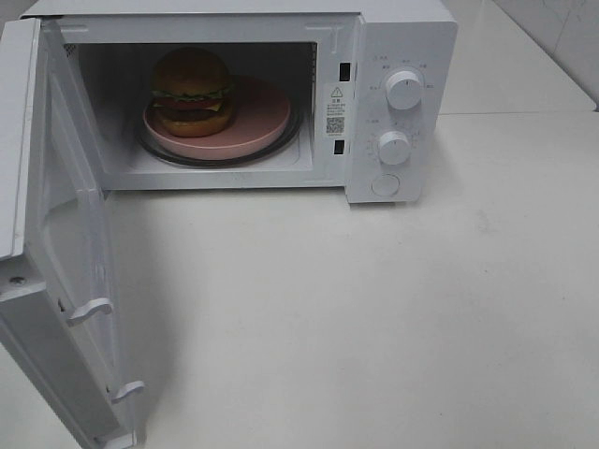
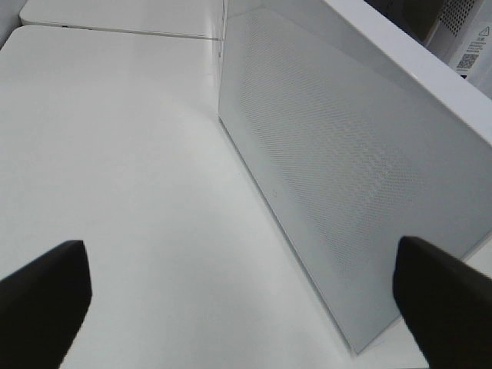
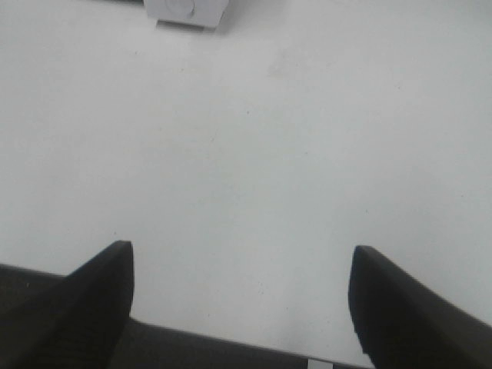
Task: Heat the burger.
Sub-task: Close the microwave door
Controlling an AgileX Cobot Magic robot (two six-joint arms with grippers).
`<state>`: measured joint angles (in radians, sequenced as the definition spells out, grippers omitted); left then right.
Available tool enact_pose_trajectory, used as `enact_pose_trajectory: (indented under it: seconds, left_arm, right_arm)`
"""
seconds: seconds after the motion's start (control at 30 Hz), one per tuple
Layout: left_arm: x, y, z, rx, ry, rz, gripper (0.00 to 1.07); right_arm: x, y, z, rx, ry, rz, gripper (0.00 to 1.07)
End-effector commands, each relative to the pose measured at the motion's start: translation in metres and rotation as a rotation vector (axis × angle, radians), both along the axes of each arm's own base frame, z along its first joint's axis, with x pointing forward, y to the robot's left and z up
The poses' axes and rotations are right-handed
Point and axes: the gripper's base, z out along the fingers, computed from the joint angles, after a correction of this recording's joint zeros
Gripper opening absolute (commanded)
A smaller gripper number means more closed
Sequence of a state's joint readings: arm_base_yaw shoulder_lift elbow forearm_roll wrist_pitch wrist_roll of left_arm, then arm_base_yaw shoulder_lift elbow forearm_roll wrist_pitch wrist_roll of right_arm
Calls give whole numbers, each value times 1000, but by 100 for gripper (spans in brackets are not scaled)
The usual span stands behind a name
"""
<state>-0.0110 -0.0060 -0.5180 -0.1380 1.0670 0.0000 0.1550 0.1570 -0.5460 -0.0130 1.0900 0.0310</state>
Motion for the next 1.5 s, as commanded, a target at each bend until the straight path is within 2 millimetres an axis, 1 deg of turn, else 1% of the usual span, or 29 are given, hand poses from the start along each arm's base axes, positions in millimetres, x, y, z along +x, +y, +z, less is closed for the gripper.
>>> enact_pose_trajectory:
  seconds: [0.03,0.07,0.13,0.2,0.23,0.3,1.5]
  left_arm:
    - [-2,0,0,2,-13,4,100]
    - [-2,0,0,2,-13,4,100]
    - [-2,0,0,2,-13,4,100]
    - [-2,0,0,2,-13,4,100]
    - [-2,0,0,2,-13,4,100]
    - [-2,0,0,2,-13,4,100]
    - [-2,0,0,2,-12,4,100]
  right_arm:
    - [-10,0,0,17,-91,-40,76]
    - [-10,0,0,17,-91,-40,76]
    - [-19,-1,1,26,-174,-94,76]
    - [-21,-1,0,27,-197,-106,76]
    - [-22,0,-6,36,-226,-123,76]
    - [-20,1,-6,40,-235,-129,76]
    - [-20,2,-6,42,-235,-125,76]
